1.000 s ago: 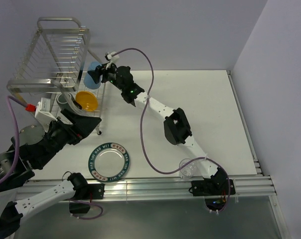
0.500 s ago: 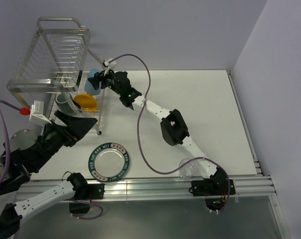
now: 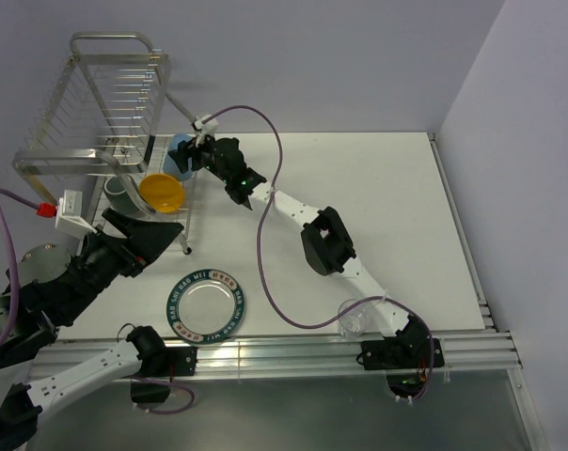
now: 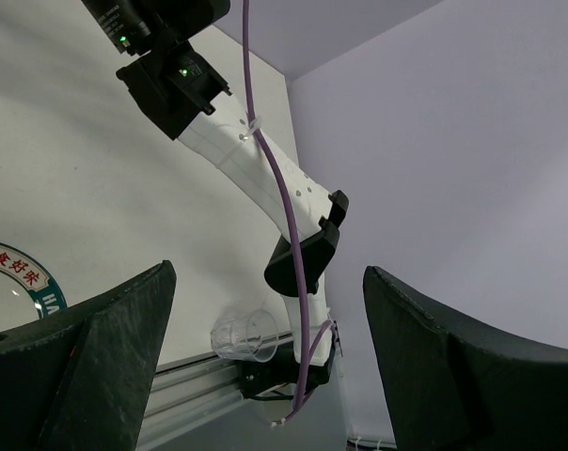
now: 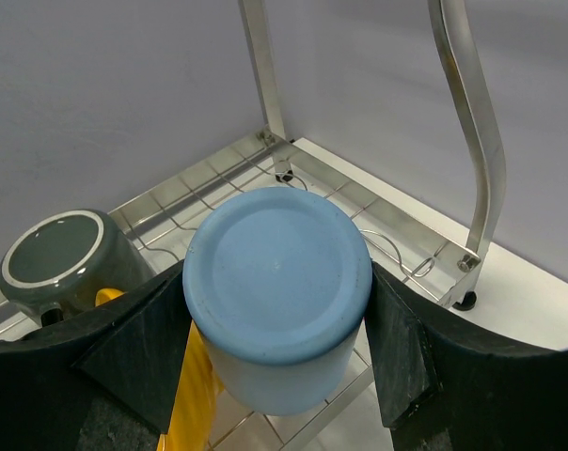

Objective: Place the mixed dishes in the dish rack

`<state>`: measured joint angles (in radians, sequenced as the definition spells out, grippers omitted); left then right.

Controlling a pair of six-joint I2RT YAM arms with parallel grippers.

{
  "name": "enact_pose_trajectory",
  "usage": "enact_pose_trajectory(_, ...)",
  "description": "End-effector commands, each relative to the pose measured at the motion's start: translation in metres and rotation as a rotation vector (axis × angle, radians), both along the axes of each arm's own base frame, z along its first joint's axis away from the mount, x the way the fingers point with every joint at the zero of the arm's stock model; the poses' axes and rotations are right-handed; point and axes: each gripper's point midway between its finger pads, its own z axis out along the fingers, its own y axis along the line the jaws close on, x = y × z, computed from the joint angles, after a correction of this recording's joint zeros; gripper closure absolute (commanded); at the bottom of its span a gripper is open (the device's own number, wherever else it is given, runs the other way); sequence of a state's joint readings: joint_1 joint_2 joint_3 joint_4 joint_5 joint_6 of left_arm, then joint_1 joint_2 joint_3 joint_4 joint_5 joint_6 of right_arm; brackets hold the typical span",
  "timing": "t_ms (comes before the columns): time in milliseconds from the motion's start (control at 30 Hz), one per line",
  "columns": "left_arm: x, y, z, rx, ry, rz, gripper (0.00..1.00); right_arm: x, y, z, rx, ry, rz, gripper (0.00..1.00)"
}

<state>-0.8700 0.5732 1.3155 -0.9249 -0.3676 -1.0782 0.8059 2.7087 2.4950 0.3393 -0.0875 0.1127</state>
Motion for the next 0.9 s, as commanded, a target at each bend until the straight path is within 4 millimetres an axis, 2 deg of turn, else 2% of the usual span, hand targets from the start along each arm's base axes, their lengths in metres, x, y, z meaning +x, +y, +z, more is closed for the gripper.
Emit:
enact_pose_trajectory(0, 0.0018, 0.0024, 0.0095, -0.015, -0.022, 0.015, 0.13, -0.0202, 0.0201, 0.0094, 0.015, -0.028, 0.052, 1.0)
enact_pose_trajectory(233, 0.0024, 0.0025, 0.0106, -0.018, -0.024, 0.018, 0.12, -0.0221, 0.0205, 0.0078, 0.005, -0.021, 0.056, 0.96)
enact_pose_trajectory(467, 0.0008, 0.005, 0.0104, -0.023, -0.02, 0.022, 0.12, -0.0213, 0.0198, 0.0082, 0.006, -0.019, 0.055, 0.77)
enact_pose_trajectory(533, 0.0002, 0.0058, 0.0105, -0.024, -0.021, 0.022, 0.12, -0.0224, 0.0207, 0.0089, 0.006, -0.021, 0.058, 0.75)
enact_pose_trajectory(667, 0.0005, 0.0055, 0.0098, -0.019, -0.019, 0.022, 0.12, -0.021, 0.0196, 0.0089, 0.008, -0.021, 0.058, 0.59)
enact_pose_trajectory(867, -0.0002, 0.0079, 0.0074, -0.015, -0.012, 0.029, 0.12, -0.0225, 0.0211, 0.0078, 0.006, -0.021, 0.07, 0.48)
